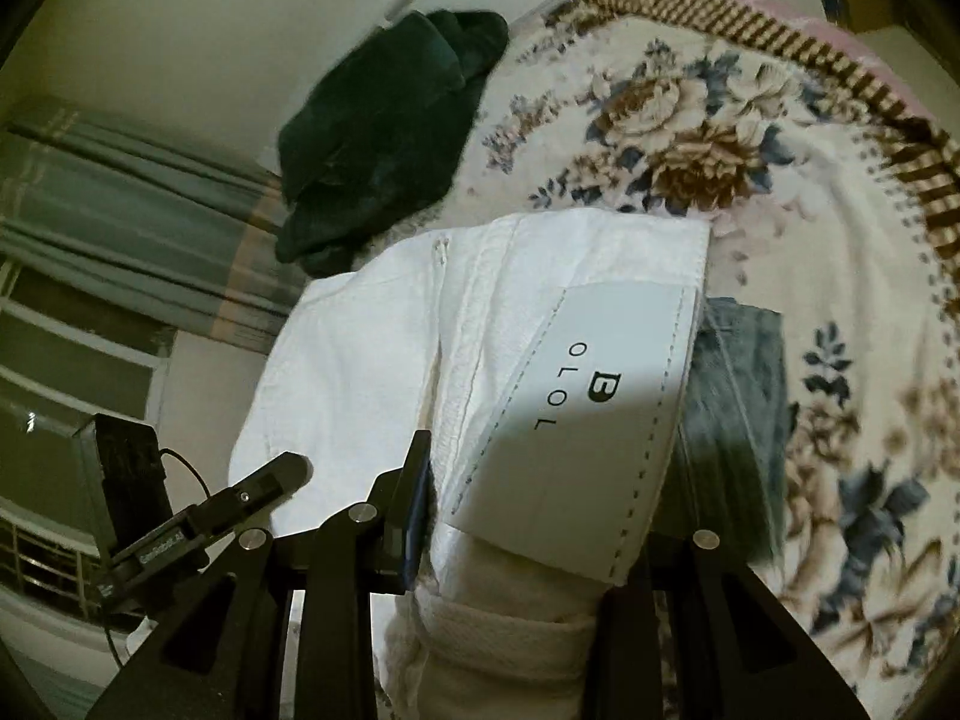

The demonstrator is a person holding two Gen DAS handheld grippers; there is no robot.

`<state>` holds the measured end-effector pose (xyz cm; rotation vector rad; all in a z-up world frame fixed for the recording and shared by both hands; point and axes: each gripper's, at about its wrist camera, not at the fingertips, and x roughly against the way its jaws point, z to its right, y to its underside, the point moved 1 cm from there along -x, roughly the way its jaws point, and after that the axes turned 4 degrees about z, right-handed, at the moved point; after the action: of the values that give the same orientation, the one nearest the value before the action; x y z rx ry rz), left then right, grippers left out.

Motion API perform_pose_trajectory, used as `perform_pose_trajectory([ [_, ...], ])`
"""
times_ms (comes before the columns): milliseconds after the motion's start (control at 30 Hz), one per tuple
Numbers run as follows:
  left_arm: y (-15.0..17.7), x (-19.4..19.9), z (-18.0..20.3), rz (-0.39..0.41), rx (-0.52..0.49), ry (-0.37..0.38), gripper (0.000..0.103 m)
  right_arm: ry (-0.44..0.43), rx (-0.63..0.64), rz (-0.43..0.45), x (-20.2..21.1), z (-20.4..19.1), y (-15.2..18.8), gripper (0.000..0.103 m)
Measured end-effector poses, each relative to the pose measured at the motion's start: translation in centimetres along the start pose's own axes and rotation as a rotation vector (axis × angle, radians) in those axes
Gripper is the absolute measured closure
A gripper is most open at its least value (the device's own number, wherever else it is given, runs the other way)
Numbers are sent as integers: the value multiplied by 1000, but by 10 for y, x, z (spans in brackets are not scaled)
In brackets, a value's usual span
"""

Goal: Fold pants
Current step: 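Carry the folded pants with both grippers onto the dark clothes stack, then open both grippers and pull them back from the stack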

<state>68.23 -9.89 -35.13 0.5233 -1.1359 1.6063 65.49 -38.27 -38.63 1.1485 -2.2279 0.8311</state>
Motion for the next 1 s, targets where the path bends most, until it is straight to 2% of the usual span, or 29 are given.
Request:
perform_pose_trajectory([
  [100,5,-29,-25,-49,8,-33,74,30,-17,-50,-36,17,0,72],
  [200,7,-35,-35,-62,8,-47,68,49,-11,-102,-58,31,6,71],
  [267,11,-36,-44,-72,32,-49,61,82,5,-118,-63,35,9,61],
  [300,15,-36,-50,-73,53,-49,56,97,12,-118,-63,35,9,52],
  [333,16,-36,-54,-75,64,-52,54,123,21,-116,-62,35,8,41],
  [400,19,-32,-56,-86,81,-67,53,172,48,-114,-58,31,7,29],
  [533,22,-20,-41,-86,21,-169,37,318,153,-96,-46,13,8,8],
  [567,24,-15,-35,-73,-1,-190,35,383,187,-85,-42,6,11,7],
  [633,26,-9,-26,-48,-34,-234,18,472,224,-64,-34,-2,16,2],
  [733,31,-1,-14,-11,-76,-283,10,621,294,-10,-24,-17,30,0],
  [800,32,1,-8,-14,-93,-311,0,675,320,28,-13,-27,40,0],
  [867,34,9,1,8,-107,-341,0,725,337,63,0,-36,50,0],
  [1000,37,34,21,63,-128,-375,0,760,331,117,27,-53,65,0],
])
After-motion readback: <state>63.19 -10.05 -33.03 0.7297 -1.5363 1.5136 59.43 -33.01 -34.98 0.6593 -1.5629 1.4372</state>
